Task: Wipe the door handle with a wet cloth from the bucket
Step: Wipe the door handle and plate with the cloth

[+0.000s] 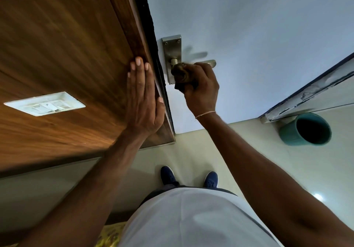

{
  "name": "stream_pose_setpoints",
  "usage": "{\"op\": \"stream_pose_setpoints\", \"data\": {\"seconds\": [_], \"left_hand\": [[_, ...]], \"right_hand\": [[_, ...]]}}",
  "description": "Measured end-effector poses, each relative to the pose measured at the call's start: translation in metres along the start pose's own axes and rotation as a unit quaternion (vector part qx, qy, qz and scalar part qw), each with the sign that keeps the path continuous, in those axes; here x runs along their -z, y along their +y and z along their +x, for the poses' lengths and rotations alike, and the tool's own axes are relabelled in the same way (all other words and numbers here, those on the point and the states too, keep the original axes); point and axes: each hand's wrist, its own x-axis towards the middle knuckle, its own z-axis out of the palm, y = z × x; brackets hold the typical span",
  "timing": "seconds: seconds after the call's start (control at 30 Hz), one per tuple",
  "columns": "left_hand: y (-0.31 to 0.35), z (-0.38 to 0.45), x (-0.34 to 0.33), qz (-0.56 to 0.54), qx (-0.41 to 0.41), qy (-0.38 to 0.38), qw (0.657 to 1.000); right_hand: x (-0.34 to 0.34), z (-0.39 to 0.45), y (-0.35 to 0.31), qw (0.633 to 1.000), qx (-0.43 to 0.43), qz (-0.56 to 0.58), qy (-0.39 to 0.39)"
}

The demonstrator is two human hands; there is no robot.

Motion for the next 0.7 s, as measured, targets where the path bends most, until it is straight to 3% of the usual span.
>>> {"op": "stream_pose_setpoints", "data": {"seconds": [0.1, 0.37, 0.53, 0.63, 0.7], "left_hand": [[0.001, 0.000, 0.000, -0.002, 0.001, -0.004, 1.000], [0.013, 0.002, -0.001, -0.015, 0.020, -0.006, 1.000], [0.030, -0.004, -0.006, -0.041, 0.019, -0.027, 0.999], [0.049, -0.004, -0.011, -0.107, -0.017, -0.058, 0.992], [0.058, 0.001, -0.015, -0.182, -0.051, -0.091, 0.978]], "right_hand": [[0.018, 0.007, 0.006, 0.995, -0.045, 0.064, 0.054], [0.053, 0.030, 0.036, 0.966, -0.189, 0.068, 0.162], [0.068, 0.037, 0.027, 0.952, -0.229, 0.137, 0.149], [0.075, 0.017, 0.029, 0.915, -0.289, 0.262, 0.103], [0.081, 0.000, 0.032, 0.856, -0.353, 0.371, 0.076]]}}
